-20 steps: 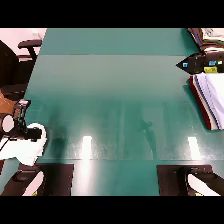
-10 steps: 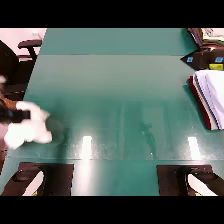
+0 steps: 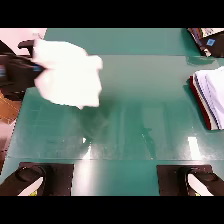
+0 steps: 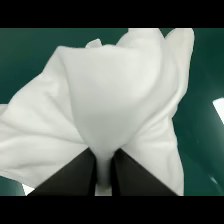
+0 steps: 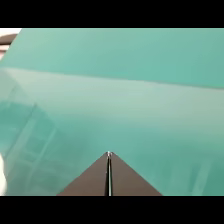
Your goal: Fold the shirts.
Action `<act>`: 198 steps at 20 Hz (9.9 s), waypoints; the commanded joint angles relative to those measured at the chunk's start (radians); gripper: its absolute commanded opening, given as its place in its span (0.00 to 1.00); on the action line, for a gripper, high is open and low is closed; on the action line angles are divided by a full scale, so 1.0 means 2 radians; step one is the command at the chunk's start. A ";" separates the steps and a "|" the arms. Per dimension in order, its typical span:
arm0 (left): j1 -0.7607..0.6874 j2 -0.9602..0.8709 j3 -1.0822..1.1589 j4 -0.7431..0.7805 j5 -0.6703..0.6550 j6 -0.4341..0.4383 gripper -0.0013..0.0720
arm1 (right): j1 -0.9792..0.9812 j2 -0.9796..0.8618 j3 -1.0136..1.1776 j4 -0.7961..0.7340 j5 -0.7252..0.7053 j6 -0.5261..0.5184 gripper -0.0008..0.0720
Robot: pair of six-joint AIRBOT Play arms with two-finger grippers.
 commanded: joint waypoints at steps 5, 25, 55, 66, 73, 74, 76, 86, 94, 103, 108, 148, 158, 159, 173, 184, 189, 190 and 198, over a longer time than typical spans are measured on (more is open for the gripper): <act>-0.182 -0.250 0.016 -0.019 0.107 0.015 0.38 | -0.063 -0.044 0.088 0.000 0.085 0.011 0.03; 0.022 -0.404 -0.079 -0.221 0.130 0.055 0.92 | -0.085 -0.110 0.026 -0.004 0.209 -0.012 0.04; 0.018 -0.086 0.113 -0.106 0.103 0.083 0.06 | -0.042 -0.017 0.036 0.023 0.181 -0.028 0.03; -0.005 -0.095 0.119 -0.026 -0.005 0.104 0.06 | -0.036 -0.078 0.195 0.018 0.272 0.031 0.03; -0.012 -0.161 -0.081 -0.056 -0.013 0.110 0.06 | 0.024 -0.121 0.002 -0.082 0.244 0.030 0.03; -0.024 -0.161 -0.102 -0.060 -0.014 0.113 0.06 | 0.022 -0.115 -0.017 -0.082 0.234 0.030 0.03; -0.068 -0.161 -0.126 -0.072 -0.015 0.118 0.06 | 0.010 -0.096 -0.046 -0.082 0.221 0.030 0.03; -0.115 -0.157 -0.097 -0.106 0.001 0.113 0.90 | -0.068 -0.029 -0.096 -0.078 0.209 0.030 0.03; 0.072 -0.159 -0.175 -0.150 0.053 0.091 0.90 | -0.070 -0.029 -0.096 -0.078 0.204 0.030 0.03; 0.017 -0.234 -0.253 -0.310 0.198 0.187 0.90 | -0.070 -0.030 -0.096 -0.078 0.197 0.030 0.03; -0.001 -0.248 -0.242 -0.307 0.181 0.178 0.23 | -0.070 -0.030 -0.096 -0.078 0.192 0.030 0.03; 0.121 -0.427 0.207 -0.043 -0.013 0.079 0.25 | -0.070 -0.338 0.109 -0.077 0.233 0.039 0.04; 0.204 -0.317 0.092 -0.020 -0.089 0.077 0.75 | -0.115 -0.279 0.044 0.028 0.285 -0.030 0.49; 0.223 -0.292 0.038 -0.032 -0.073 0.077 0.75 | -0.122 -0.257 0.012 0.028 0.282 -0.031 0.49; 0.287 -0.235 -0.350 -0.281 0.129 0.190 0.75 | -0.101 -0.123 -0.140 0.028 0.219 -0.034 0.49; 0.219 -0.203 -0.305 -0.278 0.114 0.190 0.06 | -0.243 -0.110 -0.186 -0.065 0.274 -0.031 0.49; 0.219 -0.168 -0.286 -0.279 0.111 0.192 0.06 | -0.368 -0.128 -0.345 -0.064 0.240 -0.032 0.70; 0.219 -0.168 -0.286 -0.279 0.111 0.192 0.06 | -0.374 -0.139 -0.365 -0.060 0.231 -0.032 0.70; 0.219 -0.168 -0.286 -0.280 0.110 0.191 0.07 | -0.274 -0.191 -0.395 0.041 0.110 -0.052 0.59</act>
